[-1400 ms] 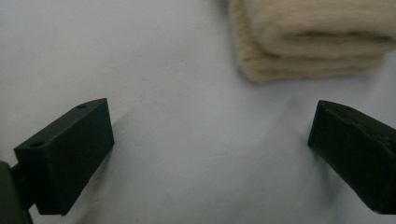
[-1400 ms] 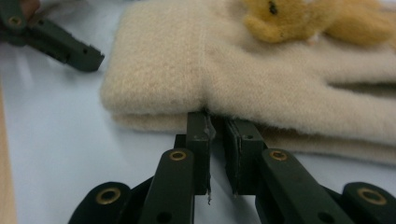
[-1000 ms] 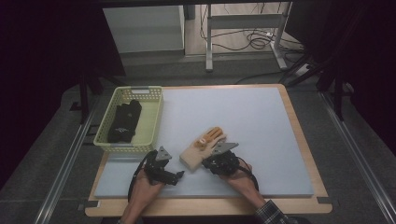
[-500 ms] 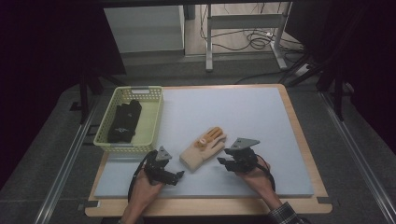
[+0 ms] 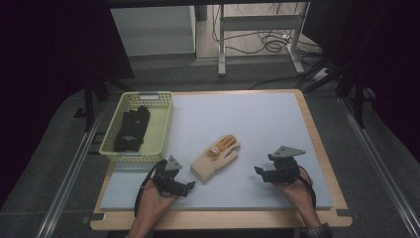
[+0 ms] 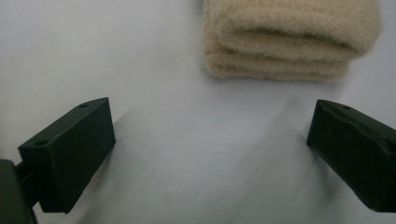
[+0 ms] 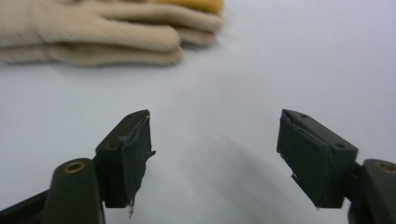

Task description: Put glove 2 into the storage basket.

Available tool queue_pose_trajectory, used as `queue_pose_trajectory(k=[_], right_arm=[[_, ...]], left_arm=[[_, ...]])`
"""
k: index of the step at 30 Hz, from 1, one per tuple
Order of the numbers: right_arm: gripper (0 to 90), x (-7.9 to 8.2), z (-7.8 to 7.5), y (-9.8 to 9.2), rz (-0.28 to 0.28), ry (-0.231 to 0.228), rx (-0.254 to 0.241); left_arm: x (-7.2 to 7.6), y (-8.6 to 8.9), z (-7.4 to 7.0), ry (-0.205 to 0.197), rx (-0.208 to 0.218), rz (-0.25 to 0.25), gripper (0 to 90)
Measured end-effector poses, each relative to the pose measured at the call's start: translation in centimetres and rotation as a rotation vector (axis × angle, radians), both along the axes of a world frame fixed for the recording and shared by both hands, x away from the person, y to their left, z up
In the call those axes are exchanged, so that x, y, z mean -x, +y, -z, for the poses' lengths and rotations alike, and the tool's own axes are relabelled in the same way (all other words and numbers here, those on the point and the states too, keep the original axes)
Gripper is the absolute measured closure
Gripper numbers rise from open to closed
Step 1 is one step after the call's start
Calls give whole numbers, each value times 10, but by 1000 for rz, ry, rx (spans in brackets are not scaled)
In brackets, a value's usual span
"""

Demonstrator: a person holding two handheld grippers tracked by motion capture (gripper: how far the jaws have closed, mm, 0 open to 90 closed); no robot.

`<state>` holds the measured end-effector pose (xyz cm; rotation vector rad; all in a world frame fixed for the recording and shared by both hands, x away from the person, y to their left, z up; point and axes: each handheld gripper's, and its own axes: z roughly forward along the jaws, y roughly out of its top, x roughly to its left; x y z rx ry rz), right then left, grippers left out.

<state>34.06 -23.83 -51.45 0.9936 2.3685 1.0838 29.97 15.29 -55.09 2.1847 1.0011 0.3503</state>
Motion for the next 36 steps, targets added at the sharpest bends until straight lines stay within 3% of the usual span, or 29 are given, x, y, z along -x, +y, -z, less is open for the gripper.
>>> queue_pose_trajectory(k=[10,15,27,30,33,36], right_arm=[[178,-1,12,-29,89,-4,44],[150,-3,16,-32,101,27,56],[144,-3,17,-32,106,22,57],[144,-3,17,-32,106,21,59],[144,-3,17,-32,107,20,59],[144,-3,17,-32,107,19,60]], left_arm=[[0,0,0,0,1,0,12],[0,0,0,1,2,1,12],[0,3,-2,9,3,17,23],[0,3,-5,19,-2,21,28],[2,3,-13,25,32,34,26],[2,1,-22,29,32,53,20]])
